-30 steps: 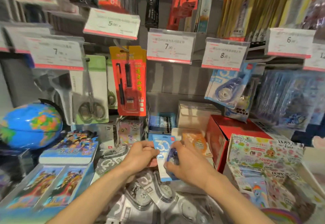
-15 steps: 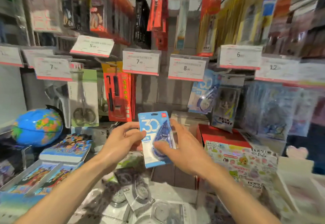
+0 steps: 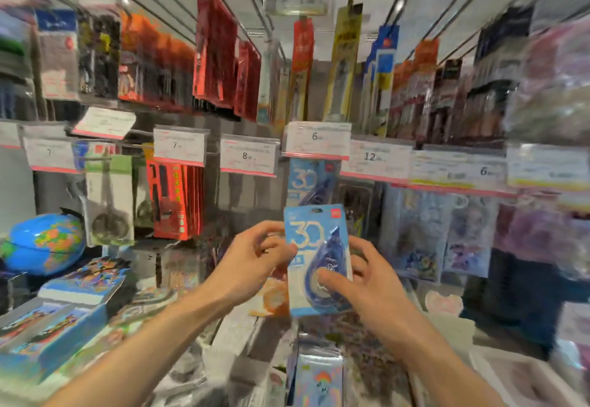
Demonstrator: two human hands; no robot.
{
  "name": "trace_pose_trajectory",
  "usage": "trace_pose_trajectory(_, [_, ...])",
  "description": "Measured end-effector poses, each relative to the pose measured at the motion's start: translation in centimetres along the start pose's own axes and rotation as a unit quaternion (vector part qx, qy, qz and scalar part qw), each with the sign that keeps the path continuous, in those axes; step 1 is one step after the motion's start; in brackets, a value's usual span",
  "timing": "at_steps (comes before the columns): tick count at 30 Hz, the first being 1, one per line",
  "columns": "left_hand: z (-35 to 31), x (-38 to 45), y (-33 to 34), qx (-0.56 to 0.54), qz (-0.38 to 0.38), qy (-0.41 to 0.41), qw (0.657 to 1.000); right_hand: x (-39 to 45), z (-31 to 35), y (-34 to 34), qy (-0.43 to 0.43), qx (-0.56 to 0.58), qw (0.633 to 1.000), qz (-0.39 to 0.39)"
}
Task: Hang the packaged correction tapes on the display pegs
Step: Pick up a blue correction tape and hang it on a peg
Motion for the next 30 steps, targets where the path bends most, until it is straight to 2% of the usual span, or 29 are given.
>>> trace_pose_trajectory(4, [-2.4,1.4,1.0,0.045,0.008,0.049,0.998,-0.7,1.2,-2.0,-0.044,0.003,0.999,-0.02])
trace_pose_trajectory(7, [-4.7,3.0,0.6,0.098,-0.014,0.1,0.99,-0.8,2.6,-2.6,-0.067,-0.005,0.997,-0.043])
trace_pose_trajectory(13, [-8.8,4.3,-0.5,0.251,-0.007,0.19,0.949,-0.7,4.6,-2.3,-0.115,-0.016,0.992,-0.049])
trace_pose_trajectory(20, [-8.9,4.7,-1.0,0.253,0.03,0.2,0.946,0.3,5.9,-1.3,-0.133,-0.009,0.99,-0.051])
trace_pose_trajectory(30, [-7.4,4.2,-1.8,0.267,0.04,0.189,0.944,1.6,6.4,0.3,-0.137,-0.032,0.988,-0.065])
Point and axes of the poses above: each hand's wrist, its own x-axis towards the middle knuckle, its own y-axis out of the palm, z = x × y, the point moved 6 cm from there along x, towards the middle knuckle, and after that the axes turned 15 degrees about y, right-handed, at the moved point
